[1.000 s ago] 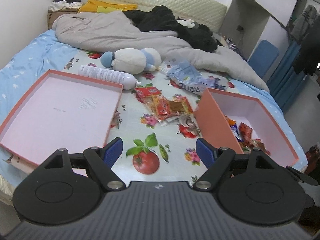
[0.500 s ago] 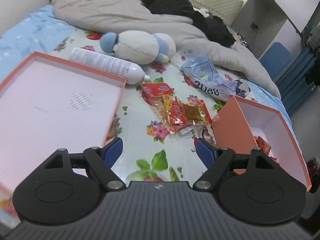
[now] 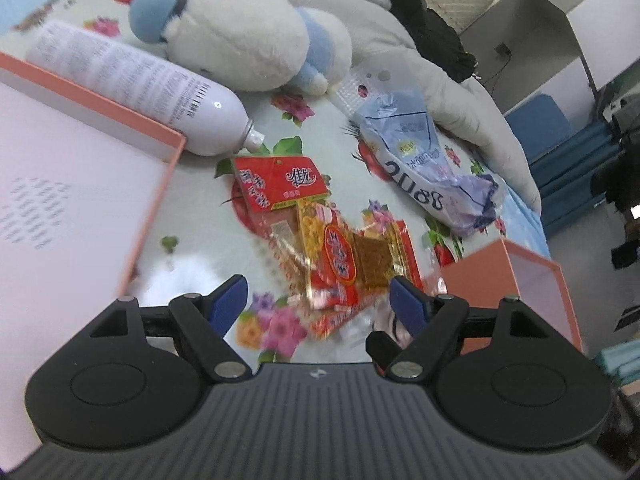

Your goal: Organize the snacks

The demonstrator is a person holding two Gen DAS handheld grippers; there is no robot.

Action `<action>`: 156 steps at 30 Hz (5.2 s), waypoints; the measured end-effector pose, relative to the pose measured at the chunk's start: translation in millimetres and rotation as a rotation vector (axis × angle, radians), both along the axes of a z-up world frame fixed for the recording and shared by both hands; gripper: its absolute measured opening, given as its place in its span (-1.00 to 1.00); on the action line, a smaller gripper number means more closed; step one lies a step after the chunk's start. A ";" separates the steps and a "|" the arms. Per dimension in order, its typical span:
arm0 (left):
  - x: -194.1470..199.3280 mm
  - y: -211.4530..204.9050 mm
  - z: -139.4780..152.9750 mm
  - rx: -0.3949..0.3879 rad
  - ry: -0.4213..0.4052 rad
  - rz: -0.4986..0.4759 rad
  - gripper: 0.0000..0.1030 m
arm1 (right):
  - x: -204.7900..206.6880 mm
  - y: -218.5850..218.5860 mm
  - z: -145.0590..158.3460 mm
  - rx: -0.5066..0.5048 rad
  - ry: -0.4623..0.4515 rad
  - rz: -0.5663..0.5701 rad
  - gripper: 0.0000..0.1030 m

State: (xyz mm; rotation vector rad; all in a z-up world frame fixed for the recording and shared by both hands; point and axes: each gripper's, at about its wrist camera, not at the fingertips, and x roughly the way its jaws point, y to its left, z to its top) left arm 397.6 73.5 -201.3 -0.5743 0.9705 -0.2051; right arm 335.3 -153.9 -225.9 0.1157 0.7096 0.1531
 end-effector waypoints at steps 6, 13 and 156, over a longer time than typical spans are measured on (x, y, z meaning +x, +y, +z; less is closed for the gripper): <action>26.7 -5.5 -20.7 0.005 0.012 0.031 0.45 | 15.8 9.9 -15.9 -0.015 0.037 -0.091 0.37; 44.0 -1.6 -36.0 0.040 0.002 0.095 0.32 | 24.6 9.6 -26.2 0.044 0.019 -0.259 0.39; -48.8 -67.1 39.2 0.454 -0.051 -0.226 0.16 | -163.4 -21.1 32.9 -0.132 0.210 0.306 -0.23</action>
